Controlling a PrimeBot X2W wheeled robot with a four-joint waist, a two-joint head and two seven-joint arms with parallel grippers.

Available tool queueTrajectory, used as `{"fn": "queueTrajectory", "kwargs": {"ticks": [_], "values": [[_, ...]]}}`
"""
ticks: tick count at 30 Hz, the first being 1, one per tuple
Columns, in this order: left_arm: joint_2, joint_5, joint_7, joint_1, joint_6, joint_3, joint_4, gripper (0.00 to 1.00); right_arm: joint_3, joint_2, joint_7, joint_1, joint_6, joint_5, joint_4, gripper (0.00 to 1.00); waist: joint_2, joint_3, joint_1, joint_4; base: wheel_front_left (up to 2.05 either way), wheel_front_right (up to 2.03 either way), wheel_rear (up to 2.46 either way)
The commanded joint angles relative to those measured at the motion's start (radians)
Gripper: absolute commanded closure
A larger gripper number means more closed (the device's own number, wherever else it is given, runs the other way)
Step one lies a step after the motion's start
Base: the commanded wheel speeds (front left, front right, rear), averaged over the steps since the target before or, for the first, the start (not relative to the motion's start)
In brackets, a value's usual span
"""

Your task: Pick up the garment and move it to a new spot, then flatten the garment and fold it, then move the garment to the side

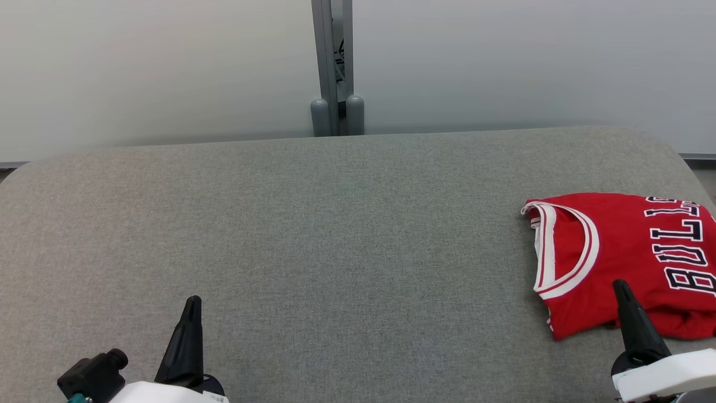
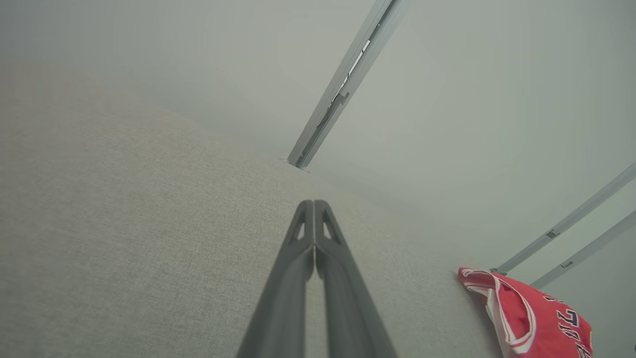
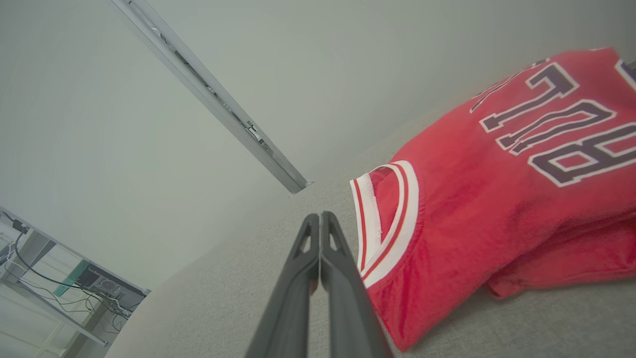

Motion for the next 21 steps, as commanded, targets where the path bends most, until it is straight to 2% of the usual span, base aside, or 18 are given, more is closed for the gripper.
{"fn": "queueTrajectory", "kwargs": {"ticks": [1, 21], "values": [[0.0, -0.041, 0.0, 0.002, -0.016, 0.013, -0.019, 1.0, -0.009, -0.013, 0.011, -0.012, 0.0, 0.049, -0.011, 1.0, 0.0, 0.0, 0.0, 0.0, 0.0, 0.0, 0.0], [-0.04, -0.272, 0.0, 0.035, -0.083, 0.039, -0.045, 1.0, -0.042, -0.032, 0.087, -0.013, 0.0, 0.325, 0.008, 1.0, 0.0, -0.002, 0.0, 0.006, 0.0, 0.0, 0.0]]}}
